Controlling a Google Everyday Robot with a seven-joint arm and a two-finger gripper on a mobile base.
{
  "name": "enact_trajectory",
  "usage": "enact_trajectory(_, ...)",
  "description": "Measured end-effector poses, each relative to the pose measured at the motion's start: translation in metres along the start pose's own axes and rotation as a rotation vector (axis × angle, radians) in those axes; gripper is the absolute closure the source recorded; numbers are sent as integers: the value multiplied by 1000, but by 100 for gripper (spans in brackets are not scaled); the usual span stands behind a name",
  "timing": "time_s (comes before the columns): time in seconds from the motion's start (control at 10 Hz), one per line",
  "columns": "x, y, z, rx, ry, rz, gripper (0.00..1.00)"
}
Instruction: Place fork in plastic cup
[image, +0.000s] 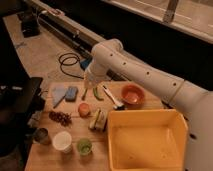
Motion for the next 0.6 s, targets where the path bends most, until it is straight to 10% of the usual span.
enact_trajectory(0.6, -19, 15, -7, 1, -22, -18, 100)
